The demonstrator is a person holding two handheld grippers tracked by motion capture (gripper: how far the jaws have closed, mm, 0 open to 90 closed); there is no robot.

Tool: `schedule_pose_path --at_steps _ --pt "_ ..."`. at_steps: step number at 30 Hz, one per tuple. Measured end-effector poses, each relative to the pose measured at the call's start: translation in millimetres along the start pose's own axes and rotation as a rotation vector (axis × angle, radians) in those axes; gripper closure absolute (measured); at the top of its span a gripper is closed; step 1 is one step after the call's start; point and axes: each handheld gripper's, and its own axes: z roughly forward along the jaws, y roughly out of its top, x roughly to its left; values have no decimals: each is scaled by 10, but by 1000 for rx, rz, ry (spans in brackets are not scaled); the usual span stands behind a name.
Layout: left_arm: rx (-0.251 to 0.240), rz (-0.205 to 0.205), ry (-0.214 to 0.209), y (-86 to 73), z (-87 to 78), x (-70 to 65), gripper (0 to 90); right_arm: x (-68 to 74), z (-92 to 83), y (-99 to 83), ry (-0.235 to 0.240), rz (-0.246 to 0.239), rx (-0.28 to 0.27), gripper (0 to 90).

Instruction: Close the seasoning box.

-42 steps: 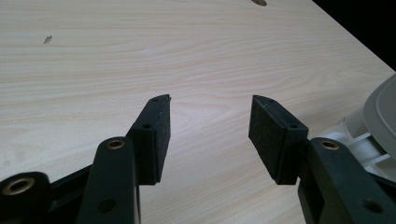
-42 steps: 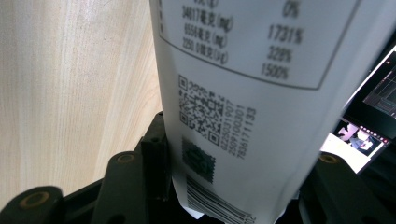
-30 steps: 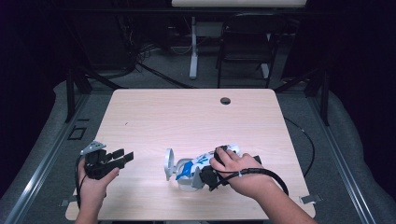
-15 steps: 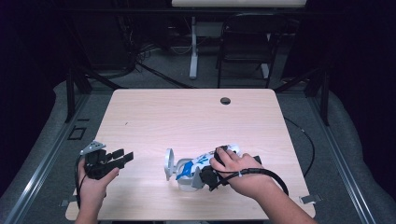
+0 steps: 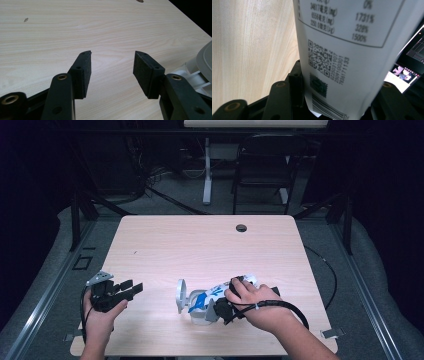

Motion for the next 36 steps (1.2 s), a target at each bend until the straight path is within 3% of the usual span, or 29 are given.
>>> schedule_pose_path --at_steps 36 --pt "3 2 -3 7 -12 3 490 -14 -20 18 -9 -15 15 536"
